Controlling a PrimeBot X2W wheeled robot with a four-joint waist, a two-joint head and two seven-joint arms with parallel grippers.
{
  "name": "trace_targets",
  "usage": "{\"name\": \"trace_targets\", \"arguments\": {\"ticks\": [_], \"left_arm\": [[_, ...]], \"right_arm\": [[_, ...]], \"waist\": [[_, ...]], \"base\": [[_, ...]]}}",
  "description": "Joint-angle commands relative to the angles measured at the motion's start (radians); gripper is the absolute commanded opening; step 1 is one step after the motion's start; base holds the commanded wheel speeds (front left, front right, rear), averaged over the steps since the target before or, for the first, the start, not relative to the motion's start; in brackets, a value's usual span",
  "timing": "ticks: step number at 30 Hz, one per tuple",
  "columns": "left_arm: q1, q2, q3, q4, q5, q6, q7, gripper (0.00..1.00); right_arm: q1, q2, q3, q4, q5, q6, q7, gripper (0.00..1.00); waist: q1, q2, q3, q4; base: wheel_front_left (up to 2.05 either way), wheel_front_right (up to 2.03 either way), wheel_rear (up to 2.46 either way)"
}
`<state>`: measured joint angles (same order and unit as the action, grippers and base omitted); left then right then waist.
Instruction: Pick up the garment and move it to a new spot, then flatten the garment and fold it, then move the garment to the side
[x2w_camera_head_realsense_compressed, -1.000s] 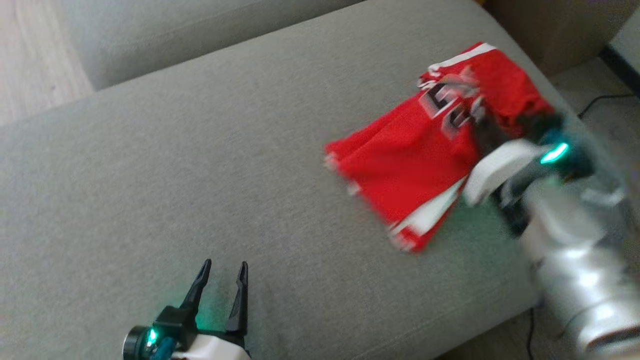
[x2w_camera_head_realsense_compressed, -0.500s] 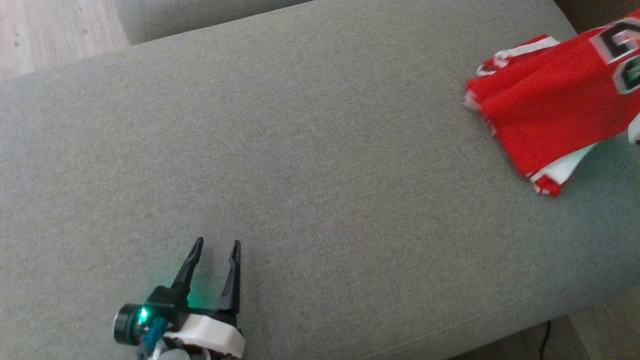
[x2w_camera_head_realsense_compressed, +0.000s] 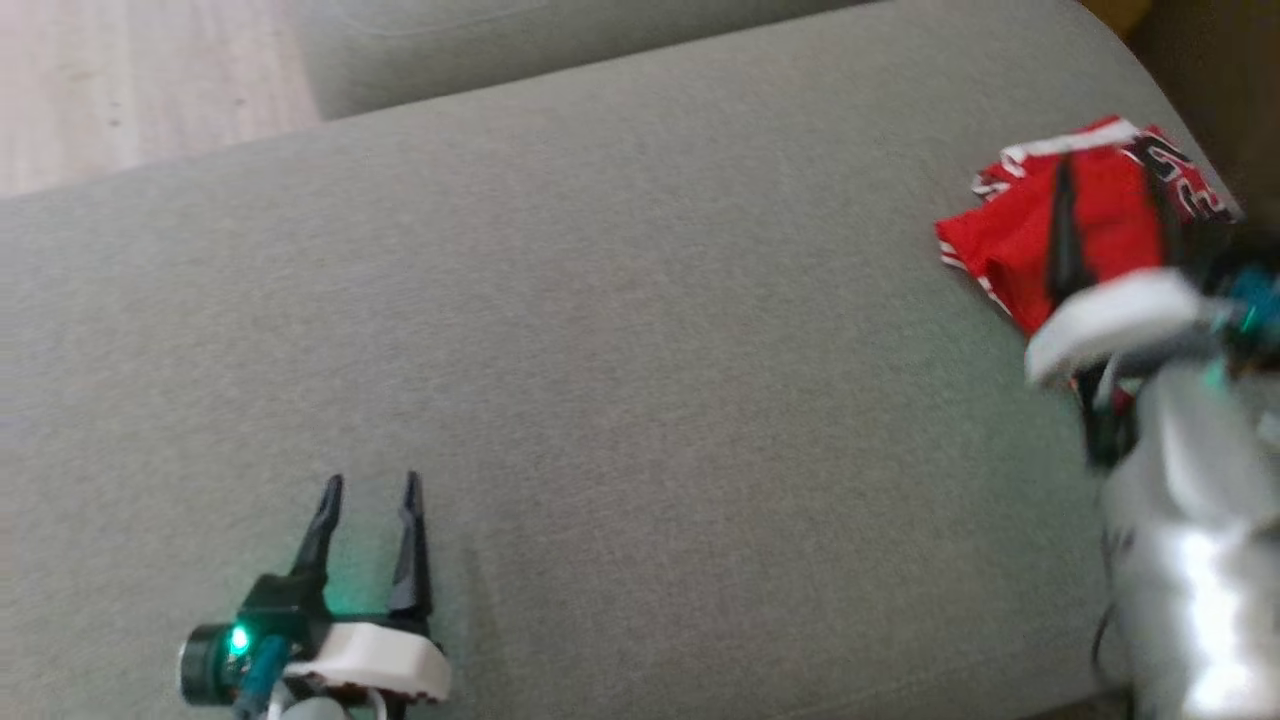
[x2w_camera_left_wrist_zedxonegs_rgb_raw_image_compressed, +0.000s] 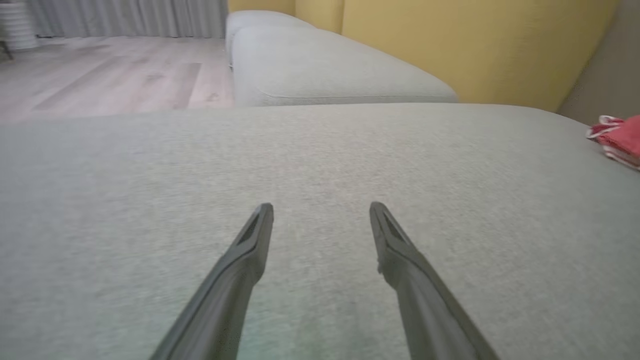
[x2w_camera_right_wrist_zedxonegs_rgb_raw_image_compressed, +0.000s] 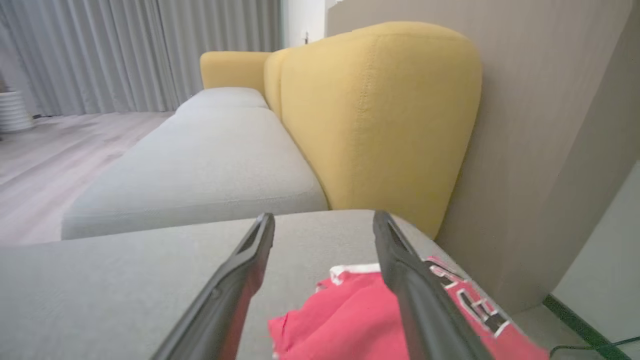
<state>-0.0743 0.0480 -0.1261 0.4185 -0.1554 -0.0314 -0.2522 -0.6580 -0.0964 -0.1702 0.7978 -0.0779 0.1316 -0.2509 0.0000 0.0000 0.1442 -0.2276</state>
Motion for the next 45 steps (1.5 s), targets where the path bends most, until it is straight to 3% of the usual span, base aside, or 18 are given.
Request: {"name": "trace_targets", "arguments": {"ticks": [1,6,14,21,32,33,37,45], "left_arm": [[-0.002,0.002,0.048,-0.026,-0.008,0.015,-0.01,1.0],[0.034,0.002,0.077,-0.028,-0.002,0.034,-0.01,1.0],[0.07,0.002,0.116,-0.033,0.001,0.039,-0.01,1.0],[0.094,0.002,0.124,-0.058,-0.007,0.031,-0.01,1.0],[0.101,0.002,0.145,-0.066,-0.067,-0.011,-0.01,1.0],[0.127,0.0,0.105,-0.033,-0.066,-0.01,0.0,0.0],[0.141,-0.002,0.096,0.025,-0.068,-0.01,0.005,0.0],[0.127,-0.001,0.109,0.017,-0.155,-0.015,0.032,0.0]], "right_arm": [[0.051,0.015,0.059,-0.067,0.027,-0.001,-0.011,1.0],[0.25,0.039,0.155,-0.163,0.107,-0.001,-0.011,1.0],[0.419,0.046,0.198,-0.222,0.217,-0.001,-0.011,1.0],[0.47,0.046,0.228,-0.246,0.251,-0.001,-0.011,1.0],[0.47,0.046,0.264,-0.245,0.267,-0.001,-0.011,1.0],[0.49,0.048,0.236,-0.209,0.262,0.0,0.0,0.0],[0.524,0.05,0.235,-0.154,0.264,0.0,0.002,0.0],[0.523,0.05,0.221,-0.176,0.354,0.0,0.028,0.0]], "waist": [[0.0,0.0,-0.026,0.034],[0.0,0.0,-0.065,0.098],[0.0,0.0,-0.101,0.198],[0.0,0.0,-0.132,0.244],[0.0,0.0,-0.153,0.252],[0.0,0.0,-0.153,0.253],[0.0,0.0,-0.154,0.253],[0.0,0.0,-0.153,0.251]], "base": [[0.0,0.0,0.0],[0.0,0.0,0.0],[0.0,0.0,0.0],[0.0,0.0,0.0],[0.0,0.0,0.0],[0.0,0.0,0.0],[0.0,0.0,0.0],[0.0,0.0,0.0]]}}
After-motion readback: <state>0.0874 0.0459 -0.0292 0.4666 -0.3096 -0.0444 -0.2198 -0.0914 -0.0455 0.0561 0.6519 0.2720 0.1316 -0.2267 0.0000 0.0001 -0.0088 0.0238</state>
